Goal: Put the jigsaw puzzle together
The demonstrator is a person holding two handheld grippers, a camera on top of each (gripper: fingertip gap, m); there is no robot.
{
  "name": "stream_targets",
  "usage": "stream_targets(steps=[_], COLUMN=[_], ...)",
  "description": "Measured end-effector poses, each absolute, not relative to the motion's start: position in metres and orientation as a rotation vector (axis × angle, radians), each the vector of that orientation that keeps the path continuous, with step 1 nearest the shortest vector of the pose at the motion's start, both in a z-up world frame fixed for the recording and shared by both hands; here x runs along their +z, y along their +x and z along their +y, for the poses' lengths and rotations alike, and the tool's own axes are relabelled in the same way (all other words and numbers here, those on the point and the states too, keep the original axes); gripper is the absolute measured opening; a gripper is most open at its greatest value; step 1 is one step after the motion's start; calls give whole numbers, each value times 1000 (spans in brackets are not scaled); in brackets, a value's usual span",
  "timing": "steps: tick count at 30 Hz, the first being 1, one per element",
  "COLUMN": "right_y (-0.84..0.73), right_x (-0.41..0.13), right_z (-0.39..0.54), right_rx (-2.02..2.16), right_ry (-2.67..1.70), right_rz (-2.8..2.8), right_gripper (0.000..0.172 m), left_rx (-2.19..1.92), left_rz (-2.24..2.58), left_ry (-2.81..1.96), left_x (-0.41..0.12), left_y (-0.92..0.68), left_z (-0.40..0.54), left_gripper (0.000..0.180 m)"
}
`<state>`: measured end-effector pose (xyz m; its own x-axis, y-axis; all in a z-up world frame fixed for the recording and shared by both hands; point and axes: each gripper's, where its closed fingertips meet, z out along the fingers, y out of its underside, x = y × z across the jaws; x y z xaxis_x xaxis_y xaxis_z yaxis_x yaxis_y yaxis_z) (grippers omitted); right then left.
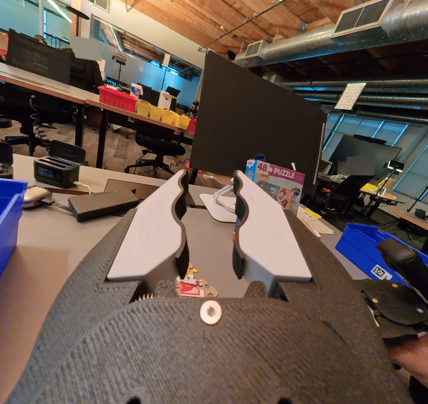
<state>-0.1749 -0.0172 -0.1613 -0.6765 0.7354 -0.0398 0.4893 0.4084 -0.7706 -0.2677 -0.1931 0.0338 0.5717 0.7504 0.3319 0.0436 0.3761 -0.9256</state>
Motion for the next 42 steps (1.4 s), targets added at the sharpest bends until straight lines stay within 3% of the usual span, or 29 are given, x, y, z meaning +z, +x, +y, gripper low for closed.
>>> stream_targets(steps=[7,12,19,24,30,36,39,42], right_y=[-128,-103,-13,0,-3,21,27,28], right_x=[-156,-185,-183,-165,-190,-193,-194,-192], right_z=[-54,-77,-106,-105,-107,-110,-107,-105], right_rx=[1284,1202,1325,1343,1131,1045,987,963], right_ry=[-947,-905,-852,-722,-730,-678,-622,-585], right_rz=[-2435,-2604,-2838,-2674,-2620,-2591,-2564,-2525], right_gripper=[22,48,34,43,80,63,46,18], left_rx=[518,501,534,517,510,534,538,554], left_rz=[-876,-845,-793,-776,-731,-723,-729,-734], left_ry=[-1081,-1102,-1108,-1103,-1094,-1039,-997,-956], left_x=[36,40,57,62,74,88,96,104], left_y=[-269,-262,-245,-239,-227,-220,-216,-212], left_z=[-202,-187,-174,-169,-163,-182,-197,-214], left_gripper=[35,36,35,35,35,35,35,35])
